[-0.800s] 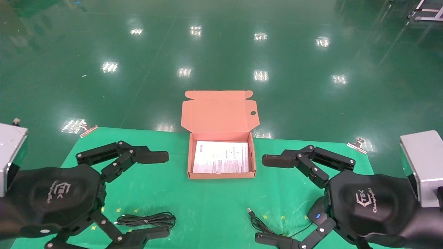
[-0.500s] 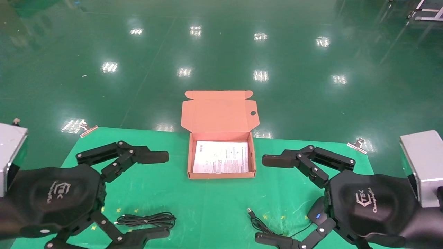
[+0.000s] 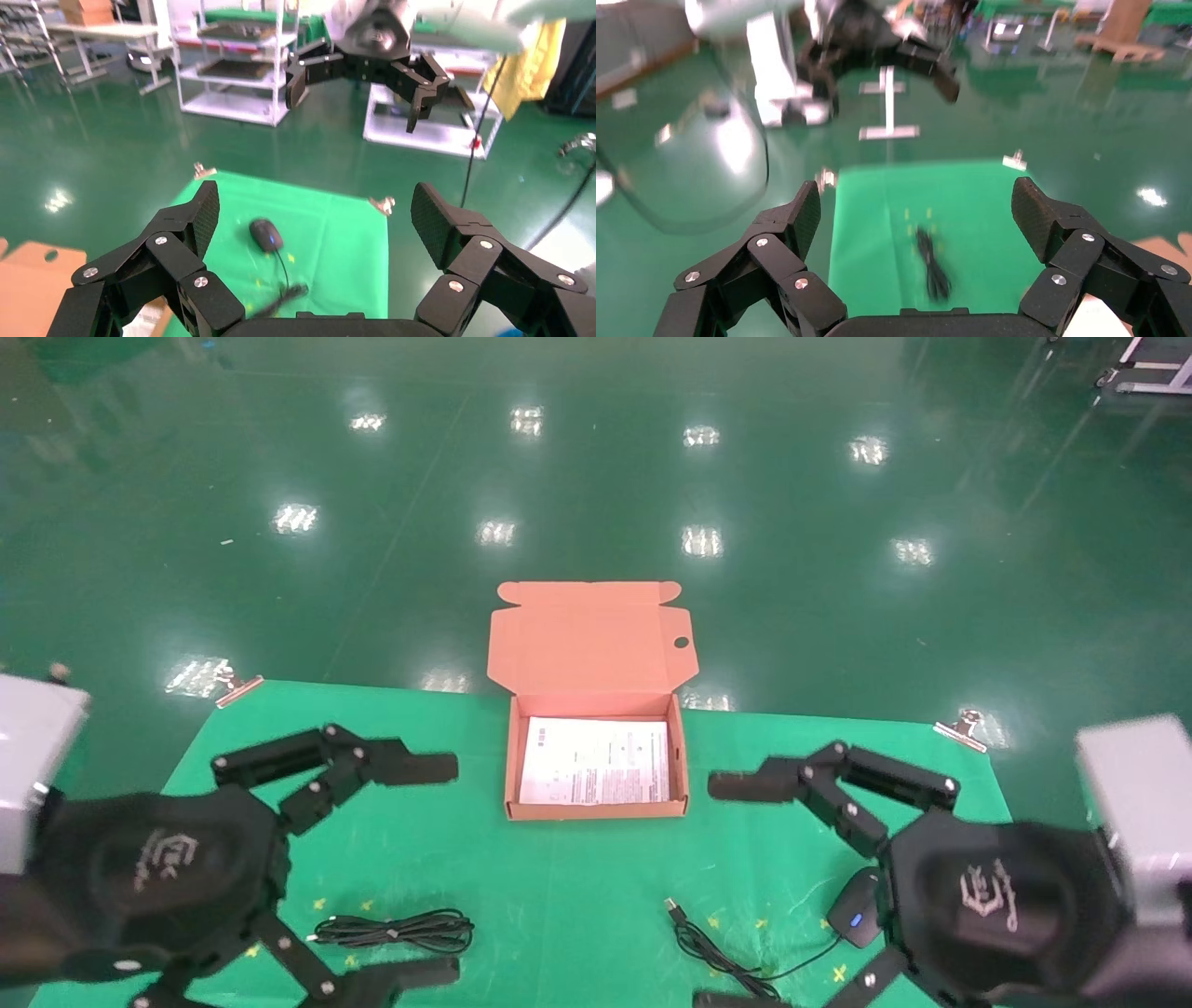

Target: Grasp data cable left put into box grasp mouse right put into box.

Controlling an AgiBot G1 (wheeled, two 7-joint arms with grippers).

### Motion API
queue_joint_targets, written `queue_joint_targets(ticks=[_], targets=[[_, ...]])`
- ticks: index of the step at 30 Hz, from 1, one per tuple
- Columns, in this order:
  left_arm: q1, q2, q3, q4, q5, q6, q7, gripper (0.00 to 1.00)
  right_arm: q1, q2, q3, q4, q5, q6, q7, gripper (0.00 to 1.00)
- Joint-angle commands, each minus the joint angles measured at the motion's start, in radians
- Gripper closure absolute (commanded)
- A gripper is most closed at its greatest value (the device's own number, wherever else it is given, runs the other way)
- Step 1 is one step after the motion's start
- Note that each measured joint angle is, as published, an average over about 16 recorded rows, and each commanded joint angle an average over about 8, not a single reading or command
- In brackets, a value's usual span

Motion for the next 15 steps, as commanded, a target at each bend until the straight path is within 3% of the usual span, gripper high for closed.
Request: queue_joint_targets(ticks=[1,7,15], targets=[[-0.006,0.0,0.009,0.001,0.016,0.009,-0.002,0.0,0.007,0.008,-0.006,0.009,-0.029,-0.008,-0.013,0.0],[-0.134,0.012,0.125,0.001,0.192,0.051,-0.06,0.0,0.105,-0.009,-0.08,0.032,-0.21,-0.032,-0.083,0.0],[-0.315,0.06,0.342,-0.003,0.424,0.062,-0.067,0.0,0.278,-0.062,-0.258,0.045,-0.498,-0.047,-0.214,0.0]])
